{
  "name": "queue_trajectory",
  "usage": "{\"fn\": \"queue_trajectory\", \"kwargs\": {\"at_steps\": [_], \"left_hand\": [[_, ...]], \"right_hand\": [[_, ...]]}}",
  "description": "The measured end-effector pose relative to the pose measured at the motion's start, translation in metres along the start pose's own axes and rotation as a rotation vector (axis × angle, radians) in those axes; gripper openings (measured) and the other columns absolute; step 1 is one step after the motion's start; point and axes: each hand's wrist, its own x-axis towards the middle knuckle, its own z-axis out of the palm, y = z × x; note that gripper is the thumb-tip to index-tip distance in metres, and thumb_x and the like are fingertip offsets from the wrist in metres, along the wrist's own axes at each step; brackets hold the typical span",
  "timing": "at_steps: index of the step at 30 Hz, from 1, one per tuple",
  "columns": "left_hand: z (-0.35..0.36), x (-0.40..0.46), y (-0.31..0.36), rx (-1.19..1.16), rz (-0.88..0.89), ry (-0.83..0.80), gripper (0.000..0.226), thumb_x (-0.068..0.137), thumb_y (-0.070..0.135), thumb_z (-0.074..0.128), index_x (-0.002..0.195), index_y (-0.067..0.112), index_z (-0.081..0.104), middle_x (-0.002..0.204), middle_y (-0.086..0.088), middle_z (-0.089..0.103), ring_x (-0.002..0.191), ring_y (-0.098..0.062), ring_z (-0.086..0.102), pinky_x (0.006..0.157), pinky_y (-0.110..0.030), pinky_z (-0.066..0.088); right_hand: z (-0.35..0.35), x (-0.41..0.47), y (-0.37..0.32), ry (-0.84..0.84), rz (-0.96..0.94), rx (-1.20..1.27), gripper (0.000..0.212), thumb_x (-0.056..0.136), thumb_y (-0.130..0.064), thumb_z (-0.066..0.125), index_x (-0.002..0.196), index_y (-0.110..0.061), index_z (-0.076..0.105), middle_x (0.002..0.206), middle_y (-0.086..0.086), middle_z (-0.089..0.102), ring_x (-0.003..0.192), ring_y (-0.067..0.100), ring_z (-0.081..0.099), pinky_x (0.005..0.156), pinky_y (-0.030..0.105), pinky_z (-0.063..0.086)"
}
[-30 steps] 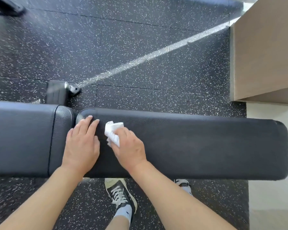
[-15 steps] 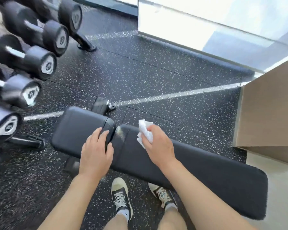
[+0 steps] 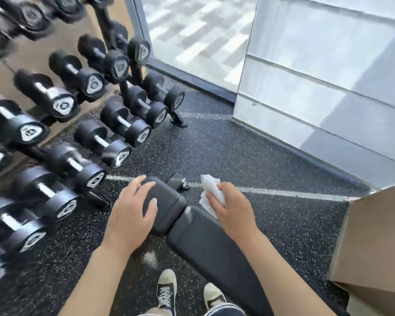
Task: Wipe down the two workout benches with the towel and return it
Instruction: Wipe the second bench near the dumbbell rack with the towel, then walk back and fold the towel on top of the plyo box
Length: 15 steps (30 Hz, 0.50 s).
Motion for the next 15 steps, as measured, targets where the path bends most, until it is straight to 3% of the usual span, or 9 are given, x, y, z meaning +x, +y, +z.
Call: {"fn": "queue_trajectory", "kwargs": {"at_steps": [4, 8, 12, 15], "left_hand": [[-0.053, -0.019, 0.017, 0.039, -0.071, 0.099, 0.041, 0.103, 0.028, 0.052, 0.138, 0.01, 0.06, 0.149, -0.007, 0.051, 0.139, -0.026, 0.045, 0.118, -0.045, 0.037], [-0.093, -0.046, 0.024, 0.036, -0.159, 0.225, 0.039, 0.104, 0.029, 0.052, 0.139, 0.015, 0.06, 0.147, 0.001, 0.051, 0.136, -0.019, 0.046, 0.115, -0.043, 0.04], [-0.119, -0.086, 0.022, 0.061, -0.288, 0.292, 0.037, 0.102, 0.027, 0.055, 0.138, 0.017, 0.061, 0.146, 0.003, 0.052, 0.137, -0.018, 0.047, 0.114, -0.04, 0.04], [-0.135, -0.123, 0.014, 0.081, -0.403, 0.337, 0.037, 0.102, 0.028, 0.054, 0.137, 0.019, 0.062, 0.146, 0.006, 0.051, 0.137, -0.016, 0.047, 0.114, -0.035, 0.038]], "right_hand": [[-0.03, 0.005, -0.046, -0.002, -0.159, 0.037, 0.026, 0.102, -0.044, 0.061, 0.106, -0.018, 0.059, 0.088, -0.012, 0.055, 0.079, 0.01, 0.05, 0.069, 0.03, 0.035], [-0.046, 0.018, -0.091, -0.036, -0.316, 0.041, 0.031, 0.102, -0.049, 0.057, 0.095, -0.019, 0.057, 0.085, -0.01, 0.056, 0.074, 0.014, 0.053, 0.066, 0.036, 0.043], [-0.042, 0.022, -0.13, -0.084, -0.451, 0.076, 0.038, 0.103, -0.046, 0.059, 0.079, -0.018, 0.047, 0.077, -0.005, 0.049, 0.067, 0.018, 0.051, 0.063, 0.041, 0.047], [-0.026, 0.016, -0.16, -0.143, -0.542, 0.104, 0.039, 0.104, -0.046, 0.056, 0.077, -0.019, 0.045, 0.078, -0.004, 0.048, 0.068, 0.017, 0.05, 0.06, 0.039, 0.044]]}}
